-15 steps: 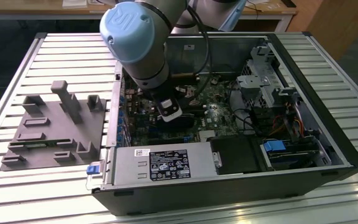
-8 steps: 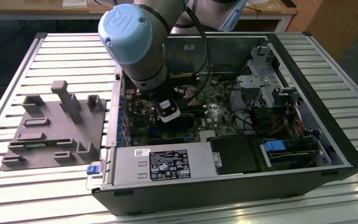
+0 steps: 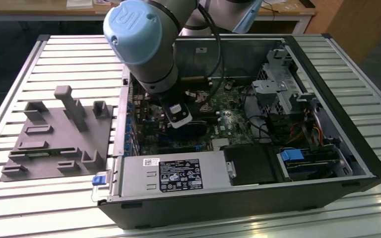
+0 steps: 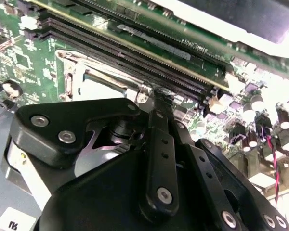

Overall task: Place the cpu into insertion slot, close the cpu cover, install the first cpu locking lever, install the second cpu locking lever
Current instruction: 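Install the second cpu locking lever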

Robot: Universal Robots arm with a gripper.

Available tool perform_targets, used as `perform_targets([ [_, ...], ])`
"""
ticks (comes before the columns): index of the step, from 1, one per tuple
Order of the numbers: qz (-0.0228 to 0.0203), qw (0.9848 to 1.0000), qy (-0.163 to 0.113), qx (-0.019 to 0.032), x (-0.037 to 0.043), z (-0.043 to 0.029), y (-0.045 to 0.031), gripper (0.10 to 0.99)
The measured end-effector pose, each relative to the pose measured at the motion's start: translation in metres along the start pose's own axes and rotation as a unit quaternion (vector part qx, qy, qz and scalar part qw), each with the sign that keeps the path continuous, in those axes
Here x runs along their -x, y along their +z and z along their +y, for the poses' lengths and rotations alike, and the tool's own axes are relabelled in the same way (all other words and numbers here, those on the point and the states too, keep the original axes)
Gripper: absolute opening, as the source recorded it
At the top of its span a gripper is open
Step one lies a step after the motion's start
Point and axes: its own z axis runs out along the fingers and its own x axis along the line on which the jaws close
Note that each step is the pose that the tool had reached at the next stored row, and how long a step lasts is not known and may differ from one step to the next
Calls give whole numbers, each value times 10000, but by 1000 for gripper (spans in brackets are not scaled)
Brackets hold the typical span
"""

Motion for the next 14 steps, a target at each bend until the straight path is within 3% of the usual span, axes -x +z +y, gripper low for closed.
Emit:
perform_targets([
  [10, 0, 10000, -1, -4, 50, 81, -194, 102],
  [12, 0, 10000, -5, -48, 69, 91, -207, 102],
  [14, 0, 9999, -9, -126, 99, 101, -215, 102],
])
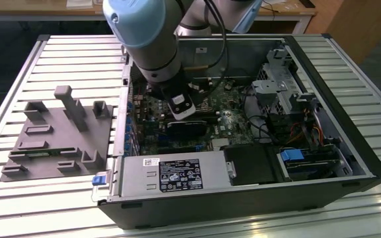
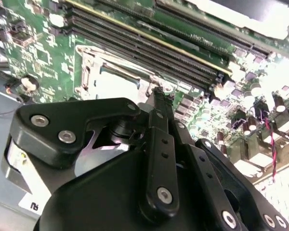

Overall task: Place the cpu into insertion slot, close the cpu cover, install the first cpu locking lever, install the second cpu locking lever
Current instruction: 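Install the second cpu locking lever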

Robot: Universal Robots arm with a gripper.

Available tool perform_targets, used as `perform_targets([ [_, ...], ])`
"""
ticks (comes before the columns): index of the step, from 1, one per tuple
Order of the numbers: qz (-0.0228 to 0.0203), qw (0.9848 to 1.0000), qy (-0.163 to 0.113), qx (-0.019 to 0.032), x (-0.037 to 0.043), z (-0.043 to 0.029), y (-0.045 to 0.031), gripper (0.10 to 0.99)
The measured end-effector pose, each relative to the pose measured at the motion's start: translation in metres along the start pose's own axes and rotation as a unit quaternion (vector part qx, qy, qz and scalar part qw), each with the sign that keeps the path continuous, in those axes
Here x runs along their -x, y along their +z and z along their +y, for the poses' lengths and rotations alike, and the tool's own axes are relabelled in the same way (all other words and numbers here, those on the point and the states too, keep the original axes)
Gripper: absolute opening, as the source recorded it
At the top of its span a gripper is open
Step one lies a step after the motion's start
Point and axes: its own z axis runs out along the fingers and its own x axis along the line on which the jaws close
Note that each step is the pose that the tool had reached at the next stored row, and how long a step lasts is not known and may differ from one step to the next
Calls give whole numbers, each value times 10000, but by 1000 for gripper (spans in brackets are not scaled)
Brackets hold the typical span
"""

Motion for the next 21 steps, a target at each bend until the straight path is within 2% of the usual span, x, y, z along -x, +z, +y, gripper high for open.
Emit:
perform_targets([
  [3, 7, 10000, 0, -95, 64, 15, 5, 102],
  [10, 56, 9998, 6, -197, 253, 49, 47, 102],
  [12, 74, 9997, 5, -246, 304, 59, 59, 102],
  [14, 82, 9995, -4, -320, 339, 67, 68, 102],
  [17, 85, 9989, -25, -458, 375, 84, 80, 102],
  [21, 99, 9979, -48, -631, 394, 142, 105, 102],
])
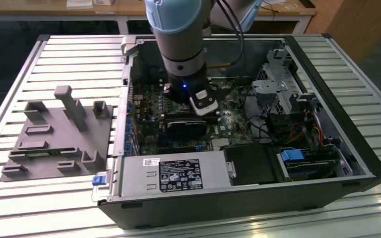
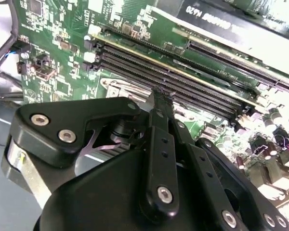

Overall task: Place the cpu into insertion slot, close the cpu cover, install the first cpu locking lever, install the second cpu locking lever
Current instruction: 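Install the second cpu locking lever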

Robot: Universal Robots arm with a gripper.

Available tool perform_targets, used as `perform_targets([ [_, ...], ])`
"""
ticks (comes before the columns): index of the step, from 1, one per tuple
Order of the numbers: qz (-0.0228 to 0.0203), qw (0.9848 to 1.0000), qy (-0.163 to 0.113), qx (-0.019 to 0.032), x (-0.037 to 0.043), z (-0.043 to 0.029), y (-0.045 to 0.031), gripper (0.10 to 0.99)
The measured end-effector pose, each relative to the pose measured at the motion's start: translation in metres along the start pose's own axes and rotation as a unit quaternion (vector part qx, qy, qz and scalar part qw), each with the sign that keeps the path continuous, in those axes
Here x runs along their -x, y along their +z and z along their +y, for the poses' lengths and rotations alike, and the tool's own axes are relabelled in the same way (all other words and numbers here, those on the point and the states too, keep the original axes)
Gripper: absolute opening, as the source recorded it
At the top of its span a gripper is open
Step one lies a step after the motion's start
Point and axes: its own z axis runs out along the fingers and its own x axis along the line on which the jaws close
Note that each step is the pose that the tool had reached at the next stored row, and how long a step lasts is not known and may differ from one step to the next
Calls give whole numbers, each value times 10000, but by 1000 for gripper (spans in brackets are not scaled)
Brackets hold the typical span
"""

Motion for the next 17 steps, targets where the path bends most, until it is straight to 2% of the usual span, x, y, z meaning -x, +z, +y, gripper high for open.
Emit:
perform_targets([
  [3, 5, 10000, -12, -89, -1, 77, 17, 102],
  [9, 7, 9997, -32, -231, -11, 242, 53, 102],
  [11, 7, 9995, -44, -315, -10, 285, 63, 102],
  [14, -6, 9986, -75, -517, -3, 331, 74, 102],
  [15, -6, 9984, -82, -567, -3, 351, 78, 102],
  [17, -5, 9983, -84, -578, -11, 396, 88, 102],
])
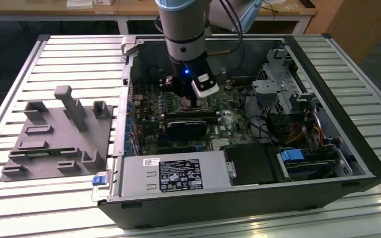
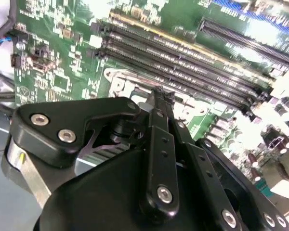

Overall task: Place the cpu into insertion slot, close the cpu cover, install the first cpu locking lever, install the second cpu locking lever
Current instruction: 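Install the second cpu locking lever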

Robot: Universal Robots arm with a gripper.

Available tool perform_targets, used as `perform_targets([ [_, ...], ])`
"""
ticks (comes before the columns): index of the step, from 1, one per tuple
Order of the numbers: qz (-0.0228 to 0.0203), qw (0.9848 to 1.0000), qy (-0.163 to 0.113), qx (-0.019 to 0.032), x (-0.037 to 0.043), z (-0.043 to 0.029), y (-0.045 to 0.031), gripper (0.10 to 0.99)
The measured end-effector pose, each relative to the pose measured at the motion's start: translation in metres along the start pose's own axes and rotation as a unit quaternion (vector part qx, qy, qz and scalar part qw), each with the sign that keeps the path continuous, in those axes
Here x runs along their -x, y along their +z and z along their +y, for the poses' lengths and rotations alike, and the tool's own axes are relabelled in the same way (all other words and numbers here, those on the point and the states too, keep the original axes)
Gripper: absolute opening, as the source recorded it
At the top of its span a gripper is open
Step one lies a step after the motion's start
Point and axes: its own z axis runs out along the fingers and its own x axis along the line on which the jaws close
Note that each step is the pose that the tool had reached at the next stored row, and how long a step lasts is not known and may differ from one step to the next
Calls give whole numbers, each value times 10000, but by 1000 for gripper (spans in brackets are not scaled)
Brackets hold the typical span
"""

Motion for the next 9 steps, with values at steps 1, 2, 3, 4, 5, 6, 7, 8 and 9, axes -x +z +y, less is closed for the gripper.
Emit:
perform_targets([
  [1, 1, 10000, -1, -1, -4, 24, 2, 102],
  [2, 1, 10000, -2, -1, -9, 50, 3, 102],
  [3, 1, 10000, -3, -1, -13, 74, 5, 102],
  [4, 2, 10000, -4, 0, -17, 96, 7, 102],
  [5, 2, 10000, -5, 0, -21, 118, 9, 102],
  [6, 2, 10000, -7, 0, -25, 140, 11, 102],
  [7, 3, 10000, -7, -1, -28, 161, 12, 102],
  [8, 3, 10000, -8, -1, -30, 179, 14, 102],
  [9, 4, 10000, -9, -1, -30, 195, 15, 102],
])
